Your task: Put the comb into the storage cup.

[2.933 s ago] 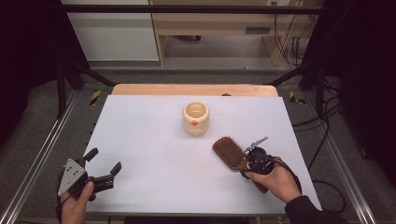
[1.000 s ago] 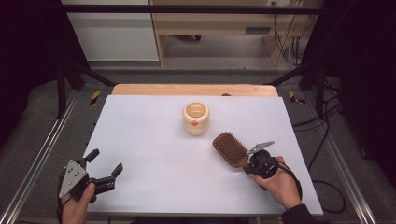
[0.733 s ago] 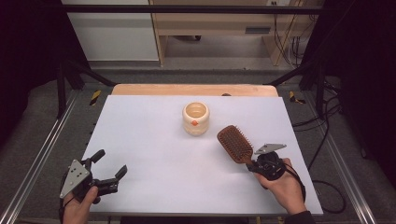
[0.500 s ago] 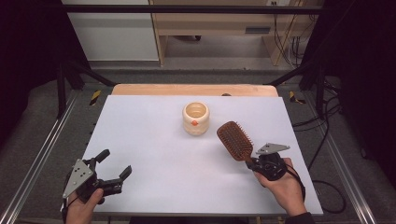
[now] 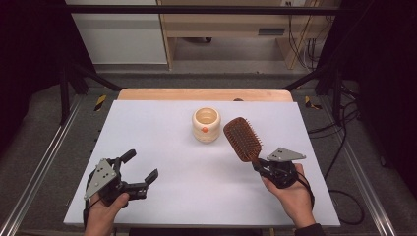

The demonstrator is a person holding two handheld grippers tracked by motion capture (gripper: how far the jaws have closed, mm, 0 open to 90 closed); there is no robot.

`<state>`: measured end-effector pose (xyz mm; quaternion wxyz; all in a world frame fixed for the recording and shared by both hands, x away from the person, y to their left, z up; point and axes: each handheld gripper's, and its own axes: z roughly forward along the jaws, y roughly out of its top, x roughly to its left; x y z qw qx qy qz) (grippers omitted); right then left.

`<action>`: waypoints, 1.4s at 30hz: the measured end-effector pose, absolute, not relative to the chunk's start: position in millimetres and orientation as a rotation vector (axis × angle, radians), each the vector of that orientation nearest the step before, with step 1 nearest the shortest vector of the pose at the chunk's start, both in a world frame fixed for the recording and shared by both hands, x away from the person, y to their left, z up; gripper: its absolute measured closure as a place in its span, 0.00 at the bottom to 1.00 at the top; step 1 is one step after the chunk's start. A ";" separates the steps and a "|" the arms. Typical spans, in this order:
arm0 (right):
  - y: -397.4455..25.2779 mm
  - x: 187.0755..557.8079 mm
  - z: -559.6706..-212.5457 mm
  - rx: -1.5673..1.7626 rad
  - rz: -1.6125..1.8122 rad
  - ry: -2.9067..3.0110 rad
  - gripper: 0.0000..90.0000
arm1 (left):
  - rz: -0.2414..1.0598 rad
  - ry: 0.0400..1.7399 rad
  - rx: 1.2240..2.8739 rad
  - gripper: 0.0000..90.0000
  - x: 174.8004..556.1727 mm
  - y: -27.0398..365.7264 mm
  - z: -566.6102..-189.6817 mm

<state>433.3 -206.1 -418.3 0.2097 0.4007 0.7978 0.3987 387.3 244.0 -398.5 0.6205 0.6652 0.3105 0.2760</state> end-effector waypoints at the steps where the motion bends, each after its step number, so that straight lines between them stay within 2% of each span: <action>1: -206.1 433.3 -418.3 1.114 1.109 2.219 0.81 | 0.633 0.709 1.531 0.03 388.2 240.7 -397.0; 19: -183.9 424.7 -405.5 1.003 1.232 2.138 0.81 | 0.564 0.641 1.566 0.03 409.9 186.6 -374.8; 28: -156.8 425.0 -405.1 0.985 1.267 2.127 0.81 | 0.508 0.666 1.553 0.03 414.2 175.8 -364.8; 31: -153.0 424.5 -406.1 0.972 1.277 2.121 0.81 | 0.528 0.682 1.556 0.04 416.7 171.3 -363.8; 42: -141.8 423.8 -410.5 0.944 1.334 2.119 0.81 | 0.460 0.705 1.541 0.04 426.8 158.2 -359.9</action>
